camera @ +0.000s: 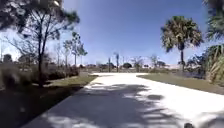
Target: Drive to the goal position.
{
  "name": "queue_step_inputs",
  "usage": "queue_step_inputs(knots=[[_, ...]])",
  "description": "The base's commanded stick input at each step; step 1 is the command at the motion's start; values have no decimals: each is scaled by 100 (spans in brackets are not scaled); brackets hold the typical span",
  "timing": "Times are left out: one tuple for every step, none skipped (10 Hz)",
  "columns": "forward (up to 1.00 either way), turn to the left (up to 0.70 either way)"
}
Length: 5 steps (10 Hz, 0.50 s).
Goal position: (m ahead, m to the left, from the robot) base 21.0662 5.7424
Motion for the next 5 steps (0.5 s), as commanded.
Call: queue_step_inputs(knots=[[100, 0], [100, 0], [100, 0], [100, 0], [100, 0]])
